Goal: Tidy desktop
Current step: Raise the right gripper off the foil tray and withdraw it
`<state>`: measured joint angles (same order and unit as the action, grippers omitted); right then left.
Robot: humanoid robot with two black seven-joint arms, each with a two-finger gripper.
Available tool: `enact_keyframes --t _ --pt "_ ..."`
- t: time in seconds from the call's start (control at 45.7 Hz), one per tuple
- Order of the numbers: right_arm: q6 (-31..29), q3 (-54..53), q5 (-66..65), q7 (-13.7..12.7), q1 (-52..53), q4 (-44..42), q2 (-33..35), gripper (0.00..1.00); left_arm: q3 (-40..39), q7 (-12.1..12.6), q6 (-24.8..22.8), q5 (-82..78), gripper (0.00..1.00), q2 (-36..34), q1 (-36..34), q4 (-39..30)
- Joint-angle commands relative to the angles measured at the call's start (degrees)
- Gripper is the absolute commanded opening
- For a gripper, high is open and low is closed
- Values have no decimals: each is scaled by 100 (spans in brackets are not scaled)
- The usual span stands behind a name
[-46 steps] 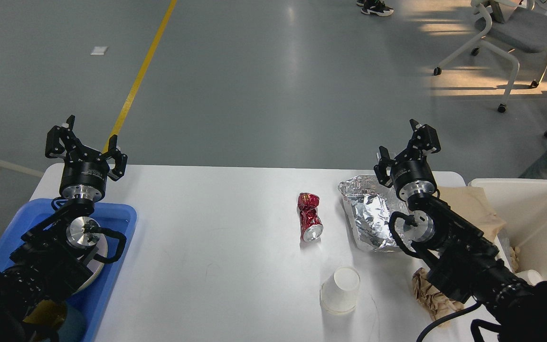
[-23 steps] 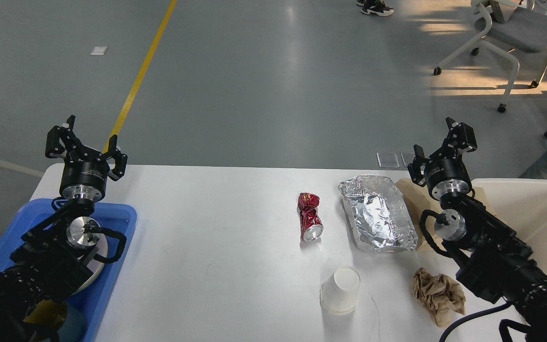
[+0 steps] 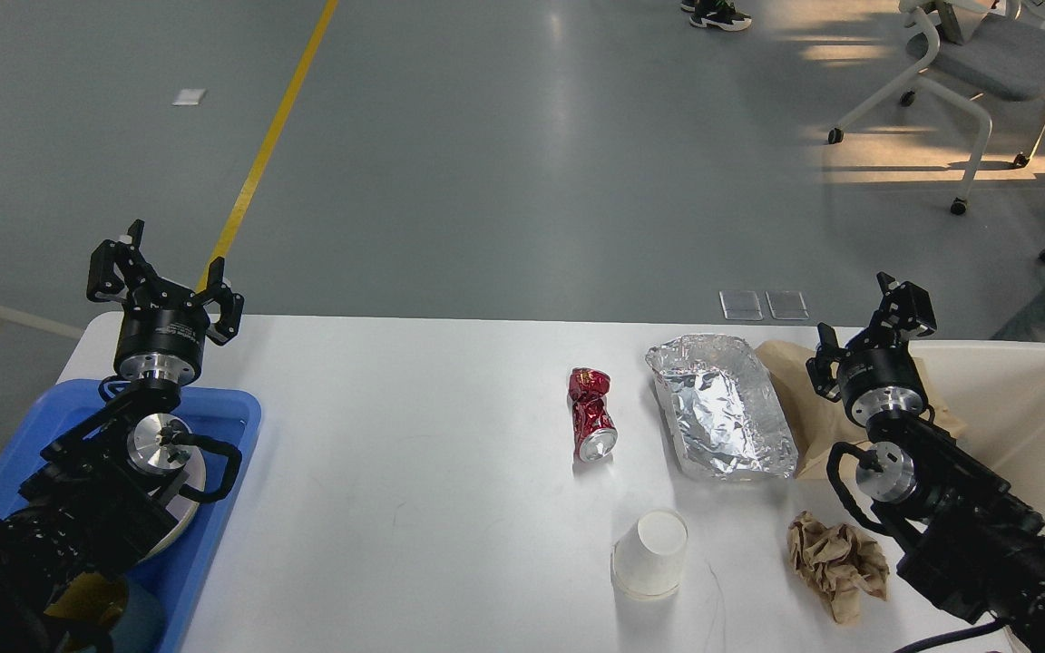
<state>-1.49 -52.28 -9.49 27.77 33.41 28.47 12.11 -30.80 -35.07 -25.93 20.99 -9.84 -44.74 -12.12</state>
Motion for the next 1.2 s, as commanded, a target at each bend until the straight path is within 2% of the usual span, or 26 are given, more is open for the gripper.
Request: enact_keyframes --t 0.0,0.767,1.183 --pt "9 16 0 1 -10 0 -16 100 4 0 0 2 96 0 0 -1" --pt "9 16 0 1 86 9 -77 100 4 0 0 2 96 0 0 -1" --pt "44 34 -9 1 1035 -17 -25 100 -5 0 0 2 96 0 0 -1"
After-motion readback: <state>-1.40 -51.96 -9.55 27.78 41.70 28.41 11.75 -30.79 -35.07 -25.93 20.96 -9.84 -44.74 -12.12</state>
